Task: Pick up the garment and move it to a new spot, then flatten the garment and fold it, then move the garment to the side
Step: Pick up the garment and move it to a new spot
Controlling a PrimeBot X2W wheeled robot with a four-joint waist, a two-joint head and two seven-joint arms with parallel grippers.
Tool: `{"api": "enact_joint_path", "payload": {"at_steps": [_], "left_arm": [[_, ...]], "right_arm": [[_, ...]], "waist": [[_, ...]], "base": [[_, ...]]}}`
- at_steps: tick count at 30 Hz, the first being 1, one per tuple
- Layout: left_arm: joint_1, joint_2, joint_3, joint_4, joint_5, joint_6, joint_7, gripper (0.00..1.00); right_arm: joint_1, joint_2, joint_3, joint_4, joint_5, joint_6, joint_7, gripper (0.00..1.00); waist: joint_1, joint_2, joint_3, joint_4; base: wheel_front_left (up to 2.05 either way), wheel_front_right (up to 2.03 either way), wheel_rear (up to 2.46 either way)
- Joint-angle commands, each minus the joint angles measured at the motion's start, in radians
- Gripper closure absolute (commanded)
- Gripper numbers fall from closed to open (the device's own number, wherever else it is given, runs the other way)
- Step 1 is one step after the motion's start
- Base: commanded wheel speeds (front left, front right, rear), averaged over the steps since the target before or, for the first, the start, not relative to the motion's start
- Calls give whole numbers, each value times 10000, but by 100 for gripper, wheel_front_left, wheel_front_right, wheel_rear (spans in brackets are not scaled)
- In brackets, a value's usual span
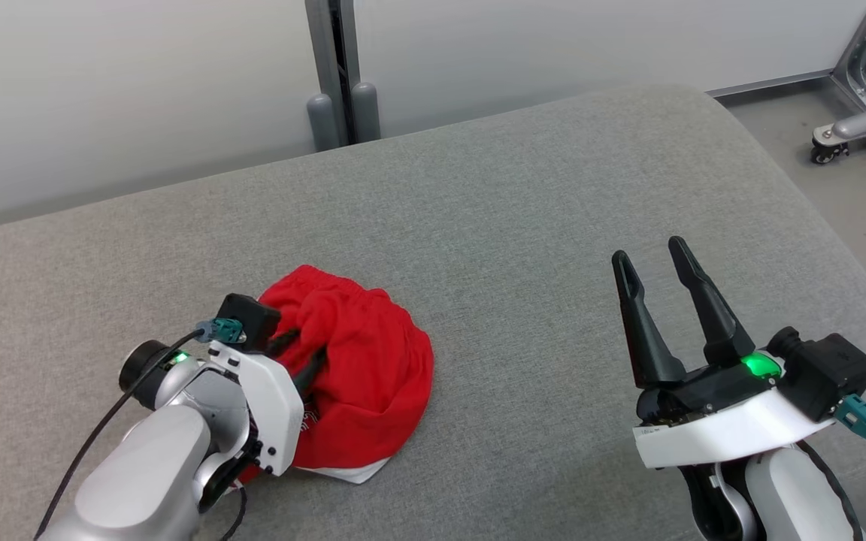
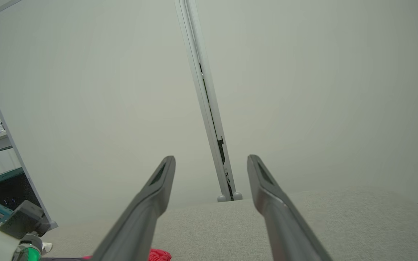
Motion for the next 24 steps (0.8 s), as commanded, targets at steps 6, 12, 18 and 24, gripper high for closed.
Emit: {"api": "enact_joint_path", "payload": {"at_steps": [6,12,18,24], "left_arm": [[-567,-382,-27,831,79,-57,-1402,0],[-695,-205,197,583,24,24,-2227,0],[-155,238,1083,-393,-187,1041,-3188,0],[901,577,1900,-1378,-631,1845,-3945,0]], "right_arm": [[19,-15,-112,28,24,22,-2,0],[115,-55,-293,-30,-37,22,-2,0],[244,-178,-466,-78,-4,22,-2,0],[447,-254,-950,-99,25,22,-2,0]], "waist": [[0,0,86,443],[0,0,-16,857],[0,0,-165,1231],[0,0,-344,1575]], "base": [[0,0,0],[0,0,0],[0,0,0],[0,0,0]]}}
